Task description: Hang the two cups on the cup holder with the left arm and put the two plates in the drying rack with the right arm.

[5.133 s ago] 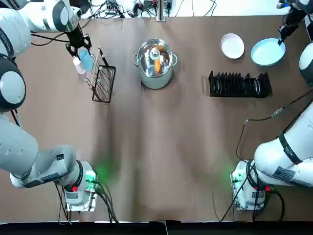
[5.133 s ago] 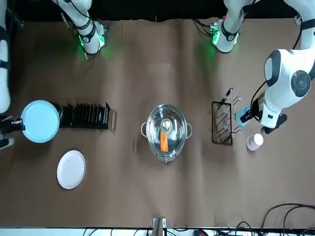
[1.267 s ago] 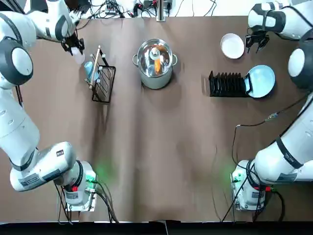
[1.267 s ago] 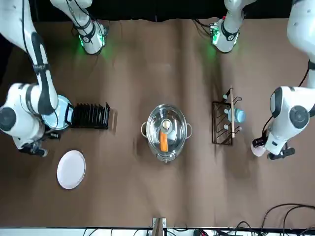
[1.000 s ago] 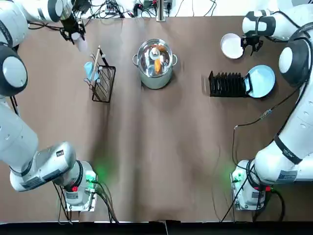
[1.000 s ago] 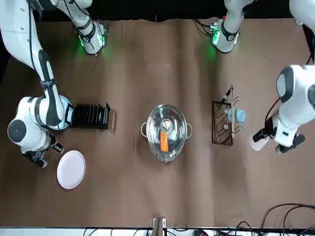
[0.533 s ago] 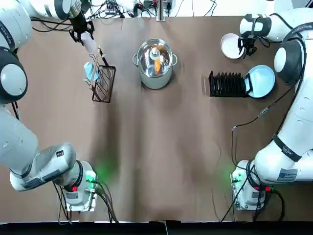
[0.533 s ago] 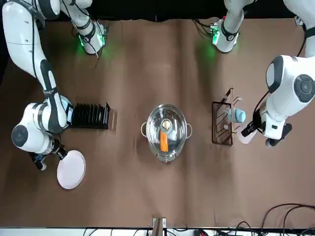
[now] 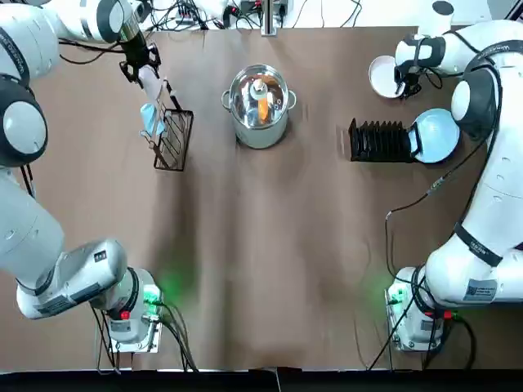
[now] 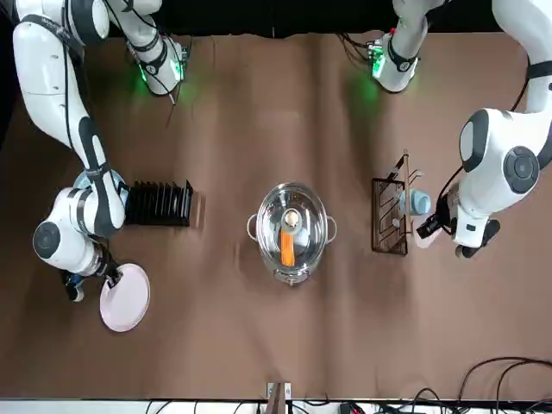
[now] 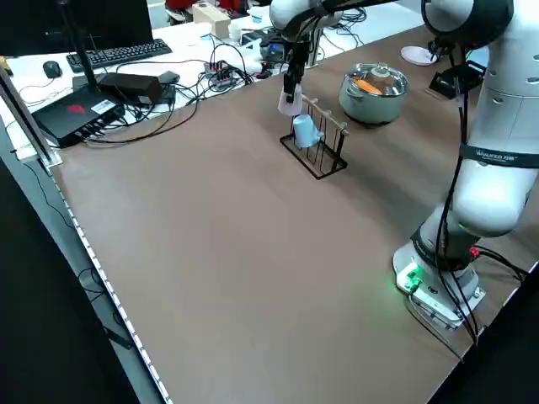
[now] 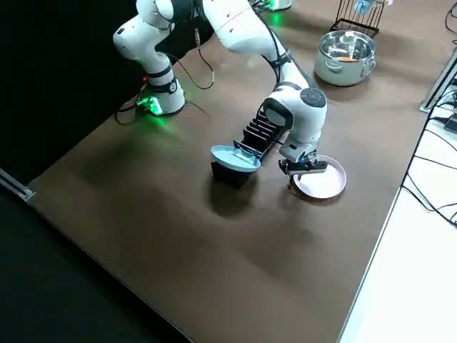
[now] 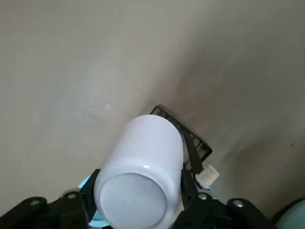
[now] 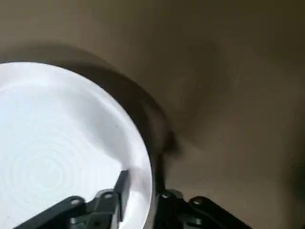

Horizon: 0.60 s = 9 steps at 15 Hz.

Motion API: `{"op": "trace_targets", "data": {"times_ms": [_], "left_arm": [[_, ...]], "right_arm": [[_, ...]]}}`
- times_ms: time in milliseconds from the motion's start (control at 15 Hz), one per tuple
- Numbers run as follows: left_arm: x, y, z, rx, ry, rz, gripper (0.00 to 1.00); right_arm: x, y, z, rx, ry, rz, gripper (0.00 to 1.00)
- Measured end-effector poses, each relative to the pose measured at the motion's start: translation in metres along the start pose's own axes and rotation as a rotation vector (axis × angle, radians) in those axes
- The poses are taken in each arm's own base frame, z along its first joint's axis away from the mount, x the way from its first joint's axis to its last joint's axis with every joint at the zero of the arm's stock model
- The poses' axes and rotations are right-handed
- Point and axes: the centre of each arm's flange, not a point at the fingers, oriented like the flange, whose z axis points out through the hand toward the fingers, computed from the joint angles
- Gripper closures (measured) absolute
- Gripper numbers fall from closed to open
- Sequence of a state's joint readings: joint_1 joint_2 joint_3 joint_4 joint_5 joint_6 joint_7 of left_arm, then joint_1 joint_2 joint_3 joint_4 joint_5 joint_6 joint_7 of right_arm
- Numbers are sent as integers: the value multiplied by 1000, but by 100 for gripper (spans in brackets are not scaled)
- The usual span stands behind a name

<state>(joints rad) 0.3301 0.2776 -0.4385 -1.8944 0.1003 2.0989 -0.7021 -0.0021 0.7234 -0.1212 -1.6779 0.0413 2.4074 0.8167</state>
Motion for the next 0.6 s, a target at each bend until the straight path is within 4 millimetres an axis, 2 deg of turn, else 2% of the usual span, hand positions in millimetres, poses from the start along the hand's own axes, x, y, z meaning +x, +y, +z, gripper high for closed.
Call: {"op": "trace_targets", "data": {"times_ms": [133, 267, 333, 400, 600], "left_arm": [[0, 0, 4, 1, -7, 0, 30], [1, 0, 9, 5, -13, 2, 30], [2, 0, 12, 9, -17, 3, 30], [3, -1, 20, 22, -20, 12, 30], [4, -1, 30, 31, -31, 17, 30]], "right_arm": [[0, -1, 0, 5, -2, 7, 72], [2, -2, -2, 13, -1, 14, 89], [2, -3, -3, 15, 0, 21, 89], [4, -4, -9, 23, 5, 29, 96], [4, -3, -21, 1, -20, 29, 96]]}}
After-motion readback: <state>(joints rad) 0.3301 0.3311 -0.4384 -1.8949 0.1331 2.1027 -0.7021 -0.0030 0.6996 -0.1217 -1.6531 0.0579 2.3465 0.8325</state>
